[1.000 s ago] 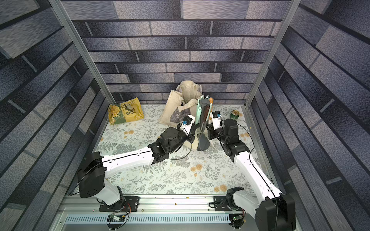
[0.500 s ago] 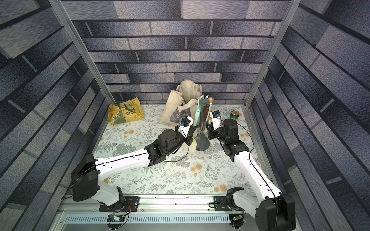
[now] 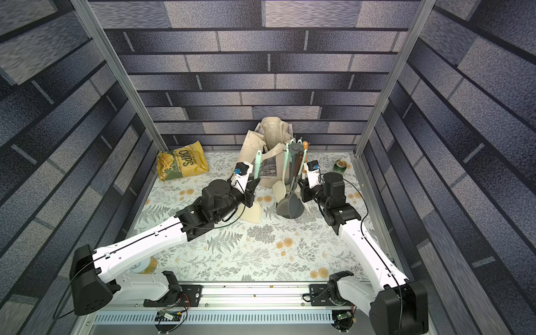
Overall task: Take the spatula off the kitchen utensil rack
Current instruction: Place the spatula at the center of the board.
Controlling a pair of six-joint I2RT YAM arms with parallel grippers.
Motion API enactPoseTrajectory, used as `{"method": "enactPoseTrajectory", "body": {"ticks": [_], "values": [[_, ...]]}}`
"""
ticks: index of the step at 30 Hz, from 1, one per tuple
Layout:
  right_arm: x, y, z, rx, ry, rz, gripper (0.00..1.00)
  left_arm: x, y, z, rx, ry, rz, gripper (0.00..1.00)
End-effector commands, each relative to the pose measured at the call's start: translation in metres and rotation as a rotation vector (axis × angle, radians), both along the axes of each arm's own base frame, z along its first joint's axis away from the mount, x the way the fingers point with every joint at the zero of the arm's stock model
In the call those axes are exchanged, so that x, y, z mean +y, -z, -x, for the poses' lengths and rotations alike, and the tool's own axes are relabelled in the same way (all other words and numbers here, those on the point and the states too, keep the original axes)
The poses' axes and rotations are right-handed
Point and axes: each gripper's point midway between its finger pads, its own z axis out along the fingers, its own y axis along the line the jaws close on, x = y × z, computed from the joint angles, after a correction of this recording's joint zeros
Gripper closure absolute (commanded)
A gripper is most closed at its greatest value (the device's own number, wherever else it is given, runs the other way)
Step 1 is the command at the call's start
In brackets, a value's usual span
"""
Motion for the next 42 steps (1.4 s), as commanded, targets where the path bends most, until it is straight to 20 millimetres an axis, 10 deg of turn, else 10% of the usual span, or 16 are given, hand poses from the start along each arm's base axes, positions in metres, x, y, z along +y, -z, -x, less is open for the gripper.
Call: {"method": "enactPoseTrajectory", "body": {"ticks": [1,21,42], "values": [[0.003,0.0,0.001,0.008,-0.009,0.024,0.9,0.032,0.004,0.01,0.052,-0.049,-0.019,1.0],[0.003,0.0,0.002,0.012,-0.012,0.024,0.9,0.156,0.003,0.01,0.107,-0.337,-0.129,1.0],[0.0,-0.003,-0.001,0.048,0.007,0.049,0.9,0.227,0.009,-0.008,0.435,-0.384,-0.296,1.0]]}}
